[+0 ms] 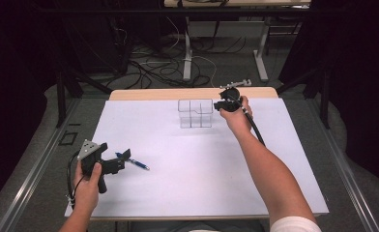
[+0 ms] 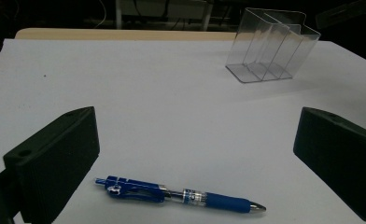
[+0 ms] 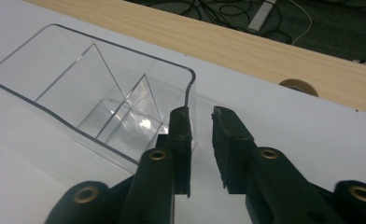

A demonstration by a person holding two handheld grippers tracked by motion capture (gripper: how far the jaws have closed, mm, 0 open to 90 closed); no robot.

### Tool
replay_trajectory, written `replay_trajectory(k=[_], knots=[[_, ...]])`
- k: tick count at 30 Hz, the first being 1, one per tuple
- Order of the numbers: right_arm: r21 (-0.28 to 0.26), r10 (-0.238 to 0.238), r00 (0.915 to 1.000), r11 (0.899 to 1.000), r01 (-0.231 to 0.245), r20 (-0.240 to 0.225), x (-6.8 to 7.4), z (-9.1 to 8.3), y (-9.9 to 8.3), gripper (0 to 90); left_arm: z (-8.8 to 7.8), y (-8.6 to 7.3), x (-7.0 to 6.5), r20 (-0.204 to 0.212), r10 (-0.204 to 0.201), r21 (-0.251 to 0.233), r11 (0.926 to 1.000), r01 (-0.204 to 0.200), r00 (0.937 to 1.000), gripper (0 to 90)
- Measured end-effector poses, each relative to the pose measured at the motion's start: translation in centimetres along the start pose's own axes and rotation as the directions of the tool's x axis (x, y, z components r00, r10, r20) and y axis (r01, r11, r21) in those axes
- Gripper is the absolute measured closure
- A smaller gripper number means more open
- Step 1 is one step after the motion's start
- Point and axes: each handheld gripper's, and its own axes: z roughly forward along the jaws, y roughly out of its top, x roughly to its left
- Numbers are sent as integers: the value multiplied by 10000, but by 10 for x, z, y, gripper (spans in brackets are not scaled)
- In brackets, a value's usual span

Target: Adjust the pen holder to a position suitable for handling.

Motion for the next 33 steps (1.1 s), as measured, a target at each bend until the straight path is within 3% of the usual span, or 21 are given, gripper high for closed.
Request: replay_trajectory(k=[12, 13, 16, 22, 29, 33], knots=[[86, -770, 9970, 9970, 770, 57, 9, -15, 3, 572, 0, 0, 2, -29, 163, 72, 9998, -162, 9999, 1], [179, -1088, 9940, 9939, 1086, 112, 12, -18, 3, 555, 1, 0, 2, -34, 108, 43, 9999, -107, 9999, 1], [212, -1392, 9902, 9901, 1389, 125, 16, -23, 4, 520, 0, 0, 2, -13, 144, 104, 9998, -144, 9999, 1], [244, -1576, 9875, 9872, 1576, -54, 25, -35, 3, 452, 0, 0, 1, -37, 174, 82, 9998, -173, 9998, 1], [281, -1328, 9902, 9906, 1341, -428, 36, -52, -2, 357, 0, 0, 1, -59, -64, -9, 10000, 64, 10000, 1], [714, -1217, 9922, 9898, 1233, -254, 42, -59, -5, 271, -1, 0, 1, -50, -81, -74, 9999, 80, 10000, 1]])
